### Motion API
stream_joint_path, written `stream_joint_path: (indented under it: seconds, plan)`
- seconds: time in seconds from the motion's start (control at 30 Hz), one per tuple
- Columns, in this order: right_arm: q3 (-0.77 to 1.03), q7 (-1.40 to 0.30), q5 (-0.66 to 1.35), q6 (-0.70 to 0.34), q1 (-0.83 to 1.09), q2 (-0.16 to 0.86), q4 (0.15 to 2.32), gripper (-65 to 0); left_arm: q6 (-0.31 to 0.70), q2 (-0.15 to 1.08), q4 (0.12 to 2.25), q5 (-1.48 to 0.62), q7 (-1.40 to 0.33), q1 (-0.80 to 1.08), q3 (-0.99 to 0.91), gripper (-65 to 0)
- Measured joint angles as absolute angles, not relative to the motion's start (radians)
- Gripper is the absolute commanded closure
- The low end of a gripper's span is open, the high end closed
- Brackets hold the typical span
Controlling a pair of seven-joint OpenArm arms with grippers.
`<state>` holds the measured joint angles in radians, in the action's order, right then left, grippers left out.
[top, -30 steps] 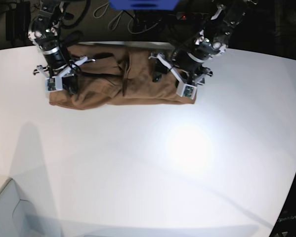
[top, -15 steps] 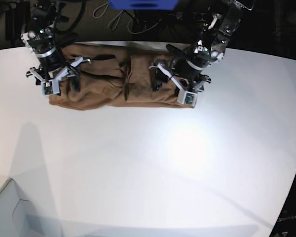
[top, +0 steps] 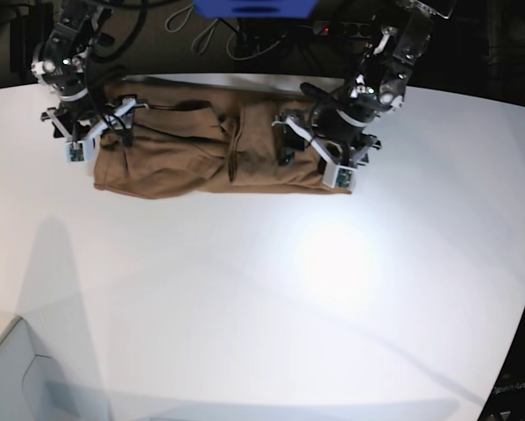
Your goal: Layout the t-shirt on the table in an organized manner, then fold the t-shirt properly
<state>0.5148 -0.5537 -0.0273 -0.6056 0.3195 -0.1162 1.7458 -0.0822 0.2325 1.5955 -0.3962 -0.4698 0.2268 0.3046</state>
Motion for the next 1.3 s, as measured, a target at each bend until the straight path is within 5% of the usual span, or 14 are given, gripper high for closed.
stream_joint_path:
  seconds: [0.37, 0.57, 0.73, 1.03, 1.3]
  plan:
    - [0.491, -0.503, -0.014, -0.605, 0.303, -0.113, 1.659, -39.7, -0.083, 0.237, 1.598, -0.396, -0.470, 0.229, 0.304, -42.1]
    - [0.430, -0.460, 0.012, -0.602, 0.277, -0.102, 1.594, -21.5, -0.086, 0.238, 1.595, -0.395, -0.470, 0.229, 0.304, -42.1]
    - [0.422, -0.452, 0.036, -0.605, 0.231, -0.103, 1.537, 0.0, -0.089, 0.237, 1.593, -0.395, -0.472, 0.224, 0.295, -42.1]
    - [0.414, -0.503, 0.023, -0.609, 0.187, -0.100, 1.549, 0.0, -0.085, 0.186, 1.585, -0.406, -0.510, 0.217, 0.139, -42.1]
    - [0.346, -0.566, -0.028, -0.611, 0.262, -0.100, 1.805, 0.0, -0.089, 0.186, 1.580, -0.405, -0.520, 0.200, 0.132, -42.1]
